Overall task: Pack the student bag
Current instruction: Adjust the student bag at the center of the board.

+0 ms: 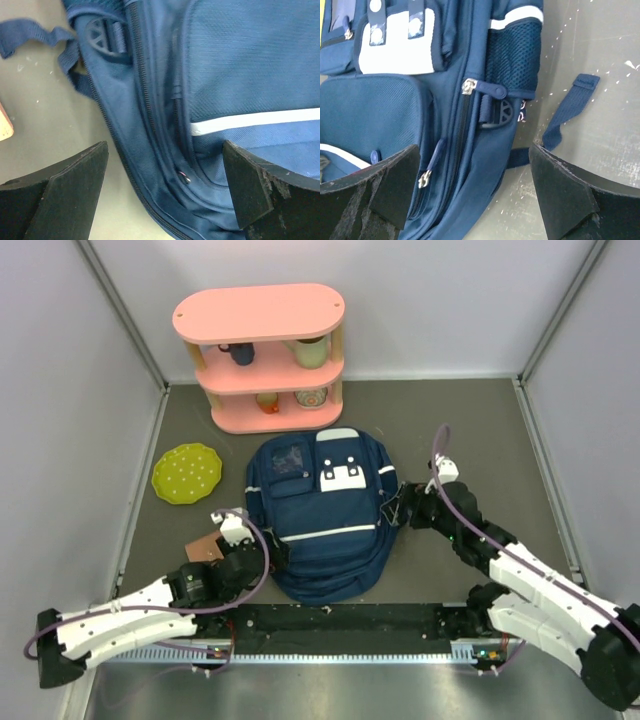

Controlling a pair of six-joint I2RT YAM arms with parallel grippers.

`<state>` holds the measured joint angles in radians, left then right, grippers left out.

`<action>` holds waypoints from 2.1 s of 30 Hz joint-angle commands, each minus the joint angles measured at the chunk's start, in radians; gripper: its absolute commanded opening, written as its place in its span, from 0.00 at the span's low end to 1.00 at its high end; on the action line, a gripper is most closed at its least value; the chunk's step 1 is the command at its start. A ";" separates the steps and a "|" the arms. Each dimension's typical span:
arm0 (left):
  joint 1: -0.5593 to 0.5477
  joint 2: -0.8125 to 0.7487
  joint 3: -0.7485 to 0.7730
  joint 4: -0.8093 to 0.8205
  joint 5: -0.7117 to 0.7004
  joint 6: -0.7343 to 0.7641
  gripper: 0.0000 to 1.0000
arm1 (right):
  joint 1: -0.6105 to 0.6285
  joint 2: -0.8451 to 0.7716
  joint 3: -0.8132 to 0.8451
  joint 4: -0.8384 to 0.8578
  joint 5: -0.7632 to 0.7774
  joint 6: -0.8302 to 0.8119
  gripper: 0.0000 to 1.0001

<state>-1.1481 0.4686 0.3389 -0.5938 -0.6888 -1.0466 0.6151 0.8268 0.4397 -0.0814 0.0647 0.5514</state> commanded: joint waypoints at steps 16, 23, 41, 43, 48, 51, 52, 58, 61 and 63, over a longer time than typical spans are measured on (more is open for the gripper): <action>0.396 0.090 -0.028 0.261 0.408 0.089 0.99 | -0.287 0.297 0.208 0.052 -0.447 0.085 0.88; 0.439 0.096 0.039 0.218 0.413 0.040 0.99 | -0.299 0.377 0.240 0.069 -0.488 0.073 0.88; 0.557 0.387 -0.016 0.541 0.589 0.062 0.99 | -0.322 0.735 0.262 0.279 -0.710 0.225 0.66; 0.570 0.473 0.017 0.575 0.620 0.117 0.99 | -0.319 0.736 0.184 0.385 -0.739 0.278 0.60; 0.582 0.639 0.193 0.585 0.684 0.247 0.99 | -0.322 0.690 0.051 0.466 -0.724 0.324 0.56; 0.582 0.725 0.287 0.542 0.674 0.304 0.99 | -0.321 0.635 0.002 0.471 -0.712 0.335 0.57; 0.587 0.732 0.304 0.514 0.657 0.307 0.99 | -0.321 0.612 0.007 0.459 -0.714 0.314 0.59; 0.710 0.731 0.362 0.489 0.684 0.353 0.99 | -0.321 0.482 0.181 0.062 -0.613 0.020 0.63; 0.775 0.716 0.388 0.453 0.721 0.395 0.99 | -0.321 0.382 0.247 -0.115 -0.464 -0.135 0.67; 0.786 0.690 0.400 0.416 0.707 0.425 0.99 | -0.321 0.295 0.255 -0.156 -0.396 -0.195 0.69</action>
<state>-0.4011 1.2068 0.6701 -0.1883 -0.0143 -0.6991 0.2855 1.2705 0.6197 -0.0303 -0.4786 0.5812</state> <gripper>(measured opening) 0.987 0.678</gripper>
